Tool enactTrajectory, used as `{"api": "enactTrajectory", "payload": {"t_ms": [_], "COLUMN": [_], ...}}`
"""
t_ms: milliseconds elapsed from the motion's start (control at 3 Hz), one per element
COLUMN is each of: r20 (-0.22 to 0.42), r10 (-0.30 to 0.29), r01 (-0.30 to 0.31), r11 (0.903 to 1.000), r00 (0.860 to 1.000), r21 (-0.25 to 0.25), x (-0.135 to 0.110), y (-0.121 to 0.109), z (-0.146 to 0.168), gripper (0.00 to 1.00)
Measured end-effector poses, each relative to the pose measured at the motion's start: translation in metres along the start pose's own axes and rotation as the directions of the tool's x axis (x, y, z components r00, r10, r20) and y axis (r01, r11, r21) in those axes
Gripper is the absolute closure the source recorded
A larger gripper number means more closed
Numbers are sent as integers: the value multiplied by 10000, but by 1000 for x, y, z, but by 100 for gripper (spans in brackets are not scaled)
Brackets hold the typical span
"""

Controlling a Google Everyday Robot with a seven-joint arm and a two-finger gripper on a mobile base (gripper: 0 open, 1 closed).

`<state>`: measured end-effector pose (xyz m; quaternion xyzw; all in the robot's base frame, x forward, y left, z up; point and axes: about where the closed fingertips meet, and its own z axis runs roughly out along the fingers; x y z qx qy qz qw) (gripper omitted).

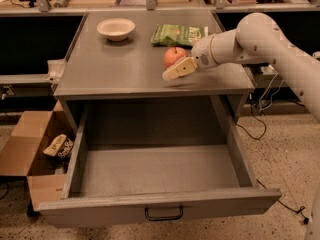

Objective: Pick apple from top drawer and place on counter

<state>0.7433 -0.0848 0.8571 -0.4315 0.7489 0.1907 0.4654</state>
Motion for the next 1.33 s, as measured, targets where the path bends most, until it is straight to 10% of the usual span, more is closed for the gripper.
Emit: {"api": "enactTrajectory", "payload": {"t_ms": [667,1333], "r20": [619,2895], "r10": [295,1035], "r01": [-277,-926], "r11": [9992,9944], "r00": [9976,9516], "r21": [-302,-513], "x": [-8,-47], "y": [-5,-39], "z": [-7,-65], "gripper": [0,0]}}
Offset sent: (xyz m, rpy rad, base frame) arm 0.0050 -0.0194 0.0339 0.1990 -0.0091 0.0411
